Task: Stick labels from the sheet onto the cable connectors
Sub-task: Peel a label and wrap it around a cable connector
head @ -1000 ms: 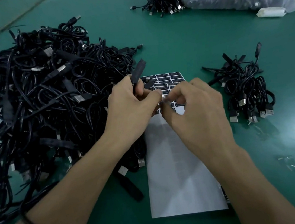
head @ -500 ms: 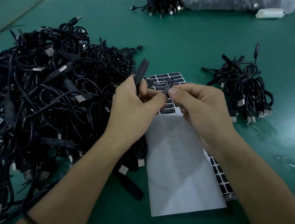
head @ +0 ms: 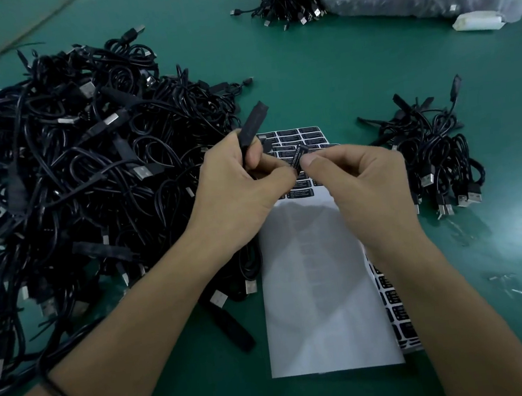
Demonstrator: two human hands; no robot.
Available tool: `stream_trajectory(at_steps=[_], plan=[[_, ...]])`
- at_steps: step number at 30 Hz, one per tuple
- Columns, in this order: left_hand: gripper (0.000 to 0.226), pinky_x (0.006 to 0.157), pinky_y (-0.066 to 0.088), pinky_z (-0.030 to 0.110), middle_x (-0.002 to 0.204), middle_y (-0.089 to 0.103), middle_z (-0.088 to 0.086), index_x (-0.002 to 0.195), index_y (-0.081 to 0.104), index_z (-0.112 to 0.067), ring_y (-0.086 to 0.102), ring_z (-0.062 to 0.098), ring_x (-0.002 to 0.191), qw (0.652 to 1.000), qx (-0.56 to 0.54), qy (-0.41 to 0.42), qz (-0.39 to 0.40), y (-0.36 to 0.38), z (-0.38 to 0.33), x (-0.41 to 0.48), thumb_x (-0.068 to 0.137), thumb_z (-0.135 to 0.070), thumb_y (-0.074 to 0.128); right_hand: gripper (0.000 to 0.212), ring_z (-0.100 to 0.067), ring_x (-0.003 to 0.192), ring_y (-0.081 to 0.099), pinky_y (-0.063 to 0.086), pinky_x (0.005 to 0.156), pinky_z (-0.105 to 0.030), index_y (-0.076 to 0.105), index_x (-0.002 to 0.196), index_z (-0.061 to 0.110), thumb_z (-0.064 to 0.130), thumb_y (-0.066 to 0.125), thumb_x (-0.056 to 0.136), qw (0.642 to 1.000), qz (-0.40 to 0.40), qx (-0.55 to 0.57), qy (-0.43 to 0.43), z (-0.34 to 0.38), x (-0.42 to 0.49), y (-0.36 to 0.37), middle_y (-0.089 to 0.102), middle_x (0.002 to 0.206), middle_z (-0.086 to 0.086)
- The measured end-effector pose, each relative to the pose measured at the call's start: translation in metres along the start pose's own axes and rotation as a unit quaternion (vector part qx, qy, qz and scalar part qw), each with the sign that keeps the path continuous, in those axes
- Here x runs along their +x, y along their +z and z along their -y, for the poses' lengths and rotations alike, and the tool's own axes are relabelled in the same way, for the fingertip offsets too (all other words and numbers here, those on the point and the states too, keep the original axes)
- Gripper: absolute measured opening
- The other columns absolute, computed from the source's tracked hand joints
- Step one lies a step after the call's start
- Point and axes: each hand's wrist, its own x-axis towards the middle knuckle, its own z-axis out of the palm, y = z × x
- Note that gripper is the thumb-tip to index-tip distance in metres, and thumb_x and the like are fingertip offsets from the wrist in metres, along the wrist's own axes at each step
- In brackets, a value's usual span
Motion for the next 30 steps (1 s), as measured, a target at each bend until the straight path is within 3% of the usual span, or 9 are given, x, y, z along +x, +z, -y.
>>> stream_trajectory(at_steps=[4, 8, 10, 14, 16, 19, 21, 25, 30], plan=[[0.04, 0.059, 0.04, 0.038, 0.075, 0.06, 0.033, 0.074, 0.031, -0.022, 0.048, 0.023, 0.062, 1.0, 0.019, 0.01, 0.001, 0.0, 0.001, -0.001, 0.072, -0.006, 0.068, 0.022, 0.0, 0.051, 0.041, 0.038, 0.051, -0.014, 0.073, 0.066, 0.026, 0.019, 0.072, 0.087, 1.0, 0.005, 0.009, -0.002, 0.001, 0.001, 0.0, 0.057, 0.054, 0.015], [0.029, 0.042, 0.047, 0.029, 0.072, 0.068, 0.016, 0.078, 0.044, -0.01, 0.074, 0.02, 0.062, 1.0, 0.004, -0.005, -0.005, -0.001, 0.002, -0.001, 0.088, -0.026, 0.067, 0.023, -0.003, 0.054, 0.041, 0.038, 0.051, -0.014, 0.072, 0.067, 0.02, 0.016, 0.07, 0.09, 0.999, -0.027, 0.025, -0.007, 0.004, 0.001, 0.001, 0.057, 0.058, 0.011], [0.024, 0.038, 0.043, 0.025, 0.077, 0.074, 0.013, 0.083, 0.052, -0.011, 0.07, 0.024, 0.052, 0.999, -0.025, -0.023, 0.002, -0.001, -0.001, -0.002, 0.098, -0.029, 0.052, 0.023, -0.004, 0.053, 0.038, 0.035, 0.049, -0.016, 0.069, 0.068, 0.014, 0.016, 0.069, 0.091, 0.997, -0.063, 0.047, -0.01, 0.004, 0.001, 0.0, 0.052, 0.057, 0.009], [0.029, 0.041, 0.04, 0.027, 0.072, 0.074, 0.012, 0.068, 0.04, -0.016, 0.062, 0.024, 0.043, 0.999, -0.02, -0.014, 0.035, -0.002, -0.004, -0.004, 0.093, -0.031, 0.033, 0.016, -0.001, 0.054, 0.045, 0.04, 0.055, -0.015, 0.071, 0.078, 0.023, 0.017, 0.068, 0.093, 0.993, -0.079, 0.091, -0.02, 0.008, 0.001, -0.001, 0.055, 0.058, 0.018], [0.034, 0.042, 0.041, 0.024, 0.07, 0.073, 0.014, 0.067, 0.042, -0.014, 0.061, 0.021, 0.045, 0.998, -0.006, -0.003, 0.055, -0.002, -0.003, -0.006, 0.096, -0.027, 0.033, 0.01, -0.004, 0.059, 0.052, 0.044, 0.059, -0.018, 0.07, 0.091, 0.026, 0.016, 0.068, 0.093, 0.991, -0.056, 0.121, -0.02, 0.01, -0.001, 0.001, 0.061, 0.064, 0.014], [0.043, 0.048, 0.046, 0.02, 0.069, 0.07, 0.018, 0.069, 0.053, -0.006, 0.062, 0.014, 0.05, 0.996, 0.007, 0.026, 0.081, -0.002, -0.003, -0.006, 0.106, -0.011, 0.033, 0.032, -0.006, 0.074, 0.066, 0.05, 0.07, -0.017, 0.061, 0.113, 0.035, 0.017, 0.072, 0.089, 0.988, -0.014, 0.151, -0.014, 0.01, -0.002, 0.003, 0.072, 0.078, 0.008], [0.041, 0.051, 0.048, 0.022, 0.068, 0.069, 0.01, 0.076, 0.061, -0.002, 0.063, 0.012, 0.055, 0.994, 0.024, 0.044, 0.096, 0.0, -0.002, -0.006, 0.107, -0.007, 0.035, 0.041, -0.008, 0.078, 0.07, 0.052, 0.073, -0.018, 0.055, 0.12, 0.034, 0.013, 0.072, 0.089, 0.986, 0.004, 0.168, -0.018, 0.01, -0.004, 0.004, 0.075, 0.084, 0.004], [0.036, 0.05, 0.047, 0.019, 0.064, 0.068, -0.008, 0.084, 0.068, -0.013, 0.061, 0.008, 0.051, 0.989, 0.066, 0.071, 0.114, 0.001, 0.0, -0.007, 0.106, -0.011, 0.04, 0.046, -0.01, 0.077, 0.072, 0.055, 0.074, -0.02, 0.056, 0.118, 0.028, 0.001, 0.074, 0.086, 0.982, -0.005, 0.19, -0.011, 0.011, -0.004, 0.003, 0.075, 0.08, 0.003], [0.036, 0.054, 0.048, 0.023, 0.062, 0.069, 0.003, 0.082, 0.07, -0.016, 0.062, 0.015, 0.051, 0.991, 0.053, 0.039, 0.119, 0.001, -0.001, -0.007, 0.1, -0.026, 0.041, 0.049, -0.005, 0.074, 0.069, 0.055, 0.075, -0.02, 0.055, 0.115, 0.028, -0.005, 0.074, 0.084, 0.978, -0.007, 0.207, -0.003, 0.011, -0.002, 0.002, 0.07, 0.069, 0.008]])
